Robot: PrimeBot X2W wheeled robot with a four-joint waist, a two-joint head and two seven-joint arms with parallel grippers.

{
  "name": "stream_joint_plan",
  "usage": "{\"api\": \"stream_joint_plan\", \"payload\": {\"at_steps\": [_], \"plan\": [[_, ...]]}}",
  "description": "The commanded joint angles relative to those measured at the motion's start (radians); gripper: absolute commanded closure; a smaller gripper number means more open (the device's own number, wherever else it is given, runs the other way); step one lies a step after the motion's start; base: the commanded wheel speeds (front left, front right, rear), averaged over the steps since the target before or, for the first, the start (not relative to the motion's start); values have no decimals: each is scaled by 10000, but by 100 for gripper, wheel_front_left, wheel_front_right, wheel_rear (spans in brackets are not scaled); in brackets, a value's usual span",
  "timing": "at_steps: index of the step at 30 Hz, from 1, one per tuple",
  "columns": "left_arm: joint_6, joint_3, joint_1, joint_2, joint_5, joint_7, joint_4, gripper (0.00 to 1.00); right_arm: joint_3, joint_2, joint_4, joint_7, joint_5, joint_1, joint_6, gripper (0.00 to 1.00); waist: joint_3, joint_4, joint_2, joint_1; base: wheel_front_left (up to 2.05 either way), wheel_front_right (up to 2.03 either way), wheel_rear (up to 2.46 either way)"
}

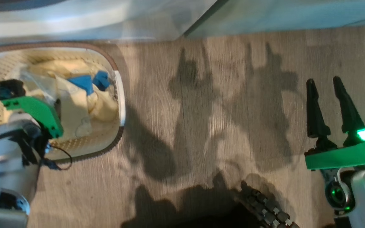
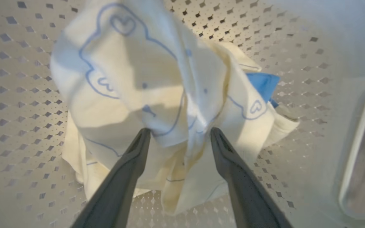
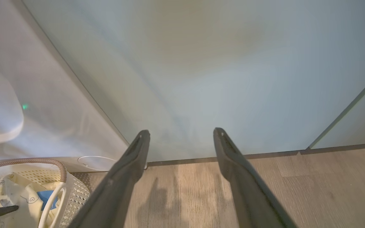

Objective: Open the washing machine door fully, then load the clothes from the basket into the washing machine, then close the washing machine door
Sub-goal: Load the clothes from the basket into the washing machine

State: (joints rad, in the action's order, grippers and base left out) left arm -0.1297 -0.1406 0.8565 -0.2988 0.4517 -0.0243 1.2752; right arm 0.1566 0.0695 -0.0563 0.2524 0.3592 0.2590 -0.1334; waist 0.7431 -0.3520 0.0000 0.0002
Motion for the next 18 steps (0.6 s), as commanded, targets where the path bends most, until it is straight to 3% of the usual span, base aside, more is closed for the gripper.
{"api": "stream_joint_plan", "payload": {"at_steps": [1,6,14,15,16,17,18], "plan": [[35,131,40,-486,71,20,-41,0,73,230,300,94,-99,-89,27,0,307,-69,0,-2,0,0,0],[370,97,541,-690,57,193,52,0,110,179,427,94,-137,1,27,0,788,-123,0,-2,0,0,0],[260,-65,1106,-733,85,404,107,0,133,112,491,94,-171,137,27,0,1323,-77,0,-2,0,0,0],[242,-102,1147,-733,76,422,112,18,133,109,492,94,-172,158,27,0,1364,-72,0,-2,0,0,0],[224,-135,1179,-731,71,435,116,52,129,106,494,94,-173,178,27,0,1397,-64,0,-2,0,0,0],[210,-160,1203,-725,73,438,119,71,124,103,492,94,-174,191,27,0,1422,-56,0,-2,0,0,0],[197,-180,1222,-716,80,434,123,100,122,101,489,94,-175,202,27,0,1443,-48,0,-2,0,0,0]]}}
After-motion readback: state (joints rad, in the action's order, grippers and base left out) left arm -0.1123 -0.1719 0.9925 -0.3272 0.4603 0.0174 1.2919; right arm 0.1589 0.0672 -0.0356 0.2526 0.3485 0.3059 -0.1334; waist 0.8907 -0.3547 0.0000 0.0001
